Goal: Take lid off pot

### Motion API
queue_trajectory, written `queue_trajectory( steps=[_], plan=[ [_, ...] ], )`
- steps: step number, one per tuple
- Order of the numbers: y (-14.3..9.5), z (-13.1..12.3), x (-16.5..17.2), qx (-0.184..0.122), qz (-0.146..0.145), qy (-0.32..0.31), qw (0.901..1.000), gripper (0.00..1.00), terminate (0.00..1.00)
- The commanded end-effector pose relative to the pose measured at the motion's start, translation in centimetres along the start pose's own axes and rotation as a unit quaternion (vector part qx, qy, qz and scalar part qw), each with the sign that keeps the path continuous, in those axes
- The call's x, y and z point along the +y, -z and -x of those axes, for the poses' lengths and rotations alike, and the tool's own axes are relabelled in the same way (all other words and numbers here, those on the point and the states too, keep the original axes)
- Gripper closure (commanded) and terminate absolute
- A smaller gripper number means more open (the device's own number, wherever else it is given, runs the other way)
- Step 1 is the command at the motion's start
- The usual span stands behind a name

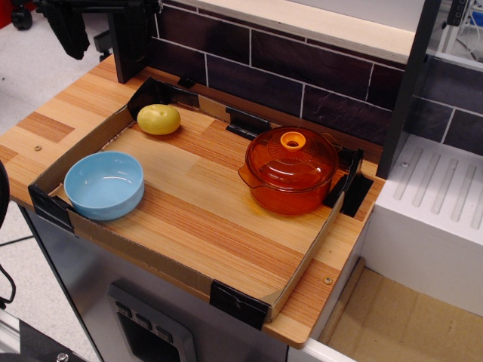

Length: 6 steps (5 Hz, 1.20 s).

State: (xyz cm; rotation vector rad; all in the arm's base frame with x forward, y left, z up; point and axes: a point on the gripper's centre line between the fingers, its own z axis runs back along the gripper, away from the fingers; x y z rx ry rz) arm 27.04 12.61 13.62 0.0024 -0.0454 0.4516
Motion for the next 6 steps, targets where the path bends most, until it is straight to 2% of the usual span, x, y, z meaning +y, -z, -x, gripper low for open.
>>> queue_trajectory(
  steps=[1,2,4,5,6],
  plan=[
    [0.0,0.0,0.0,0.0,0.0,0.0,1.0,0.0,0.0],
    [0.7,0.9,-3.6,0.002,0.023,0.04,0.9989,0.0,0.0],
    [3.6,3.6,-8.9,0.042,0.04,0.054,0.9968,0.0,0.0],
    [4.8,4.4,-10.8,0.008,0.039,0.063,0.9972,0.0,0.0],
    [5.2,4.4,-12.8,-0.007,0.049,0.067,0.9965,0.0,0.0]
  ],
)
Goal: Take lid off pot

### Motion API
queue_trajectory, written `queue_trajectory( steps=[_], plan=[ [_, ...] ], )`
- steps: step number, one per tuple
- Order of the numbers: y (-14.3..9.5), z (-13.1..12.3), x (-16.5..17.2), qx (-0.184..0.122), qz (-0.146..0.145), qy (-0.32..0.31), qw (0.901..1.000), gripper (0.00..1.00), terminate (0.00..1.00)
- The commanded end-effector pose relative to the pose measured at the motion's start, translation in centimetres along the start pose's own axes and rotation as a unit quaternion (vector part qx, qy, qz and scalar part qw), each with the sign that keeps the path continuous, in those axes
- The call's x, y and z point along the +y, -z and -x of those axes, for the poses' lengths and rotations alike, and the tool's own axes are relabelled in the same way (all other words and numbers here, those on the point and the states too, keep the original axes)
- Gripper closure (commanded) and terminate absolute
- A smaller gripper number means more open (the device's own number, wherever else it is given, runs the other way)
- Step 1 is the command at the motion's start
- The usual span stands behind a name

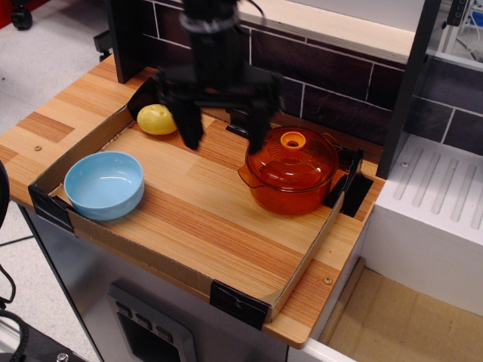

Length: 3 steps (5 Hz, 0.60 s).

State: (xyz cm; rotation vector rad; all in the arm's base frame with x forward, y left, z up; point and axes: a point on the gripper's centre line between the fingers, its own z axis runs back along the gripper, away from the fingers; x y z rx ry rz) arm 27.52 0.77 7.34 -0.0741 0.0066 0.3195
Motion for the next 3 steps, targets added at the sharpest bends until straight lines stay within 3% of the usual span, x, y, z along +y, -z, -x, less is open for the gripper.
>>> queue_trajectory(
  steps=[1,3],
  plan=[
    [-1.3,-1.7,-3.5,-0.049,0.021,-0.002,0.9986,0.0,0.0],
    [-1.2,-3.4,-5.2,-0.033,0.016,-0.018,0.9992,0.0,0.0]
  ],
)
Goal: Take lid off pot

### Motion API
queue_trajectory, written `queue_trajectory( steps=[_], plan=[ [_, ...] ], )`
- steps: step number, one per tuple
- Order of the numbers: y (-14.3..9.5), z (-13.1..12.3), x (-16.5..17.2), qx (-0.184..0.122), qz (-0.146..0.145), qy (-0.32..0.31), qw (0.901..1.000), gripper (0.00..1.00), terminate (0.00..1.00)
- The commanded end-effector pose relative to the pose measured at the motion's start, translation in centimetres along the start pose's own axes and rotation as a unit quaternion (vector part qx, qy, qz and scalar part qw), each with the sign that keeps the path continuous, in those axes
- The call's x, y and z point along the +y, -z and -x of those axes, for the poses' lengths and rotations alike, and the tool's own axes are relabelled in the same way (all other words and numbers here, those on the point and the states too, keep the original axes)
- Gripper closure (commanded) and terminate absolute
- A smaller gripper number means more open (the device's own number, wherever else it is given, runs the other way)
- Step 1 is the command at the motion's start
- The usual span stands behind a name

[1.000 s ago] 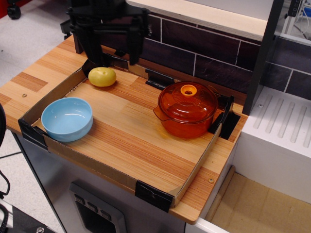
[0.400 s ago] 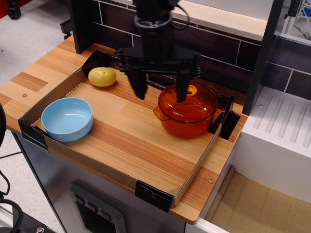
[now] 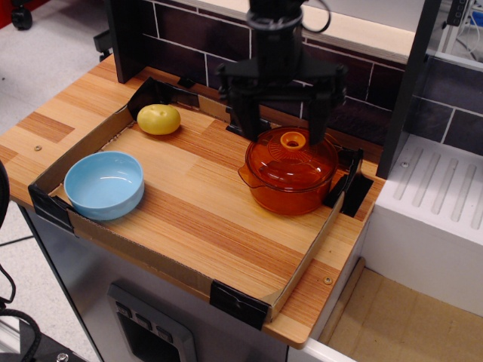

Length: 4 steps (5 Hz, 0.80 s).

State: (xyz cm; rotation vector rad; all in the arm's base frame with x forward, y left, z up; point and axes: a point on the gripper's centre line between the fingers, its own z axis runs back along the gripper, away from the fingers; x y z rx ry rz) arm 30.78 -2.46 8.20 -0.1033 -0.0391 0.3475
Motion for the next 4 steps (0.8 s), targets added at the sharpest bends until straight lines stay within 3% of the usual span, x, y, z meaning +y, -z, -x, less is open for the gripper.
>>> queue_trajectory(
  steps=[1,3,4],
  plan=[
    [0.1,-1.5,-1.3,-0.02,-0.008,-0.003,0.9998,0.0,0.0],
    [0.9,-1.8,-1.3,-0.022,-0.014,-0.003,0.9997,0.0,0.0],
    [1.3,-1.9,-1.2,-0.019,-0.019,-0.015,0.9995,1.0,0.0]
  ],
)
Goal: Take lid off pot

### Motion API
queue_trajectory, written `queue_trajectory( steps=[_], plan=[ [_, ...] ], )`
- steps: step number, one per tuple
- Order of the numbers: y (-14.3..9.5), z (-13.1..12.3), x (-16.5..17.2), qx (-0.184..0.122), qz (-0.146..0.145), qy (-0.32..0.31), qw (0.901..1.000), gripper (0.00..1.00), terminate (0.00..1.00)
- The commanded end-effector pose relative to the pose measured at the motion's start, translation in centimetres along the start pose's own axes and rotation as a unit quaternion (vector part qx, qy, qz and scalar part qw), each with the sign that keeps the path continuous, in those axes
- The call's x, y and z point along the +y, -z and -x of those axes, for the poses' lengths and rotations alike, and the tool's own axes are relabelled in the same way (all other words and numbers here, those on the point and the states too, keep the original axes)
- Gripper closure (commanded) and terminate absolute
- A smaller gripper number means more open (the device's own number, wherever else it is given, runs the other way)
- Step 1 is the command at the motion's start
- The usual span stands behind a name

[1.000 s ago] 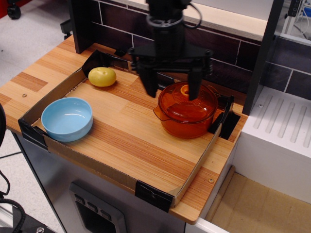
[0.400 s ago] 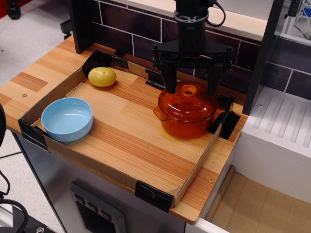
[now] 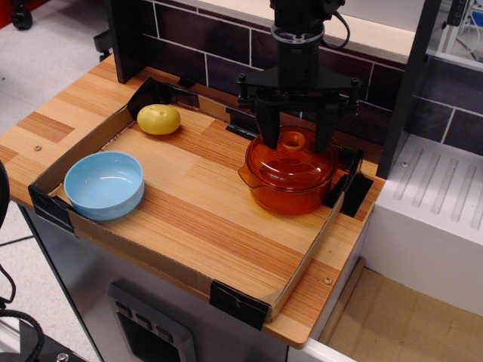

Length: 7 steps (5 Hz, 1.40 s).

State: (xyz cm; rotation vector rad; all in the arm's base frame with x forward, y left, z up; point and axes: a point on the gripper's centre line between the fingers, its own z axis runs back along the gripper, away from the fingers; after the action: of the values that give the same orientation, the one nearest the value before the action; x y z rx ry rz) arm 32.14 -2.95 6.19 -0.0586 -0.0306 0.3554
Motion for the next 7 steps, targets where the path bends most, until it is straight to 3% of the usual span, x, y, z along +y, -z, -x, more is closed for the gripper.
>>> queue_trajectory(
  steps=[1,2,3,5,6,7],
  plan=[
    [-0.8,-1.1,-0.2,-0.024,-0.001,-0.016,0.9996,1.0,0.0],
    [-0.7,-1.2,0.0,-0.028,-0.005,-0.017,0.9995,1.0,0.0],
    [-2.7,-1.6,0.1,-0.025,0.011,-0.023,0.9993,1.0,0.0],
    [-6.7,-0.7,0.4,-0.054,0.028,-0.007,0.9981,1.0,0.0],
    [-7.9,0.8,1.7,-0.041,0.039,0.007,0.9984,1.0,0.0],
    [-7.2,3.2,3.7,-0.023,0.033,0.032,0.9987,1.0,0.0]
  ],
)
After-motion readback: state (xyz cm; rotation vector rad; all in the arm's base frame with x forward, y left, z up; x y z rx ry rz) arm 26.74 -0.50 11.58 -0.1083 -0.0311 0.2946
